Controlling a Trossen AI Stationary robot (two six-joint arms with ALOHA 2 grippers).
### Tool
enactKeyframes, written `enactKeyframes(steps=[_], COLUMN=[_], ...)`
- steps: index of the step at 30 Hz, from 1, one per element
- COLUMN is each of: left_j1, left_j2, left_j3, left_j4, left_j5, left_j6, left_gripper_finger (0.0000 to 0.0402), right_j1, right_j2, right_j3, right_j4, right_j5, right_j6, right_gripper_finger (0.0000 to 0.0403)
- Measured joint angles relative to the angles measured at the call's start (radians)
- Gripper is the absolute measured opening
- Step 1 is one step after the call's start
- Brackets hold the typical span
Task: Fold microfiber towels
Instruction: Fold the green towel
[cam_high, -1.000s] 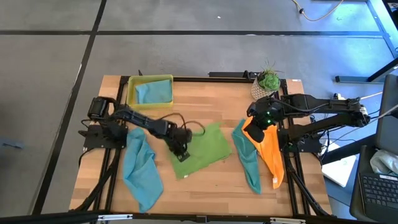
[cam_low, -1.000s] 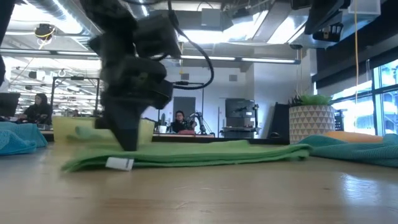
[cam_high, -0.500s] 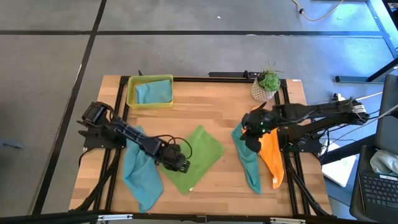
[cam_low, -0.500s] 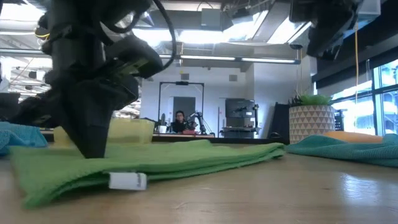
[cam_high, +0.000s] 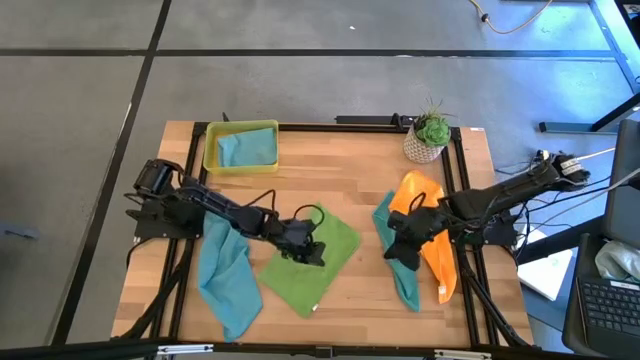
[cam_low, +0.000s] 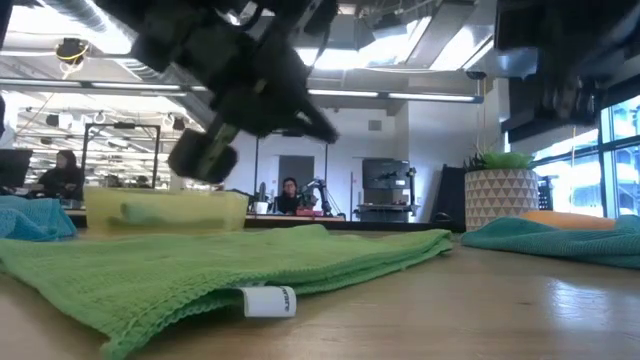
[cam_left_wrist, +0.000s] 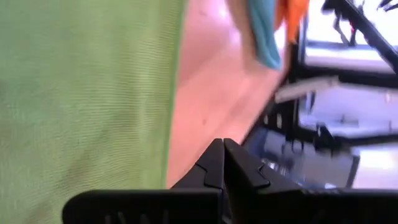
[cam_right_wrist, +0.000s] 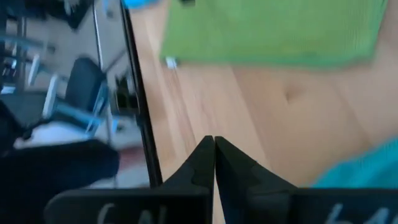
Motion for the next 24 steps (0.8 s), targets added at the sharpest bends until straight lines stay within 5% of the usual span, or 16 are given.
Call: enactKeyframes(steps=[4,8,15,24], left_j1=[0.039,0.051,-0.042,-0.218], left_j2=[-0.063,-0.183,-0.399,-0.510], left_j3=[0.001,0.001,0.001,0.002], left_j4=[-0.029,-0.220,-0.636,-0.784], left_j5=[0.092,0.080,-0.082,-0.240], left_j6=[0.168,0.361,0.635,0.636], left_gripper_finger=[0.0000,0.0000,0.0000,0.0000], right_j1=[0.100,0.148,0.116,0.097], right_j2=[0.003,0.044,0.285,0.736], right_j3=[0.076,0.154,0.412,0.816], right_j4=[0.001,-0.043,-0.217,-0.403], right_j5=[0.234,0.385,0.319,0.238], right_j6=[0.002,0.009,-0.069,-0.119], right_gripper_finger=[0.0015,0.0015,0.0015,0.0015])
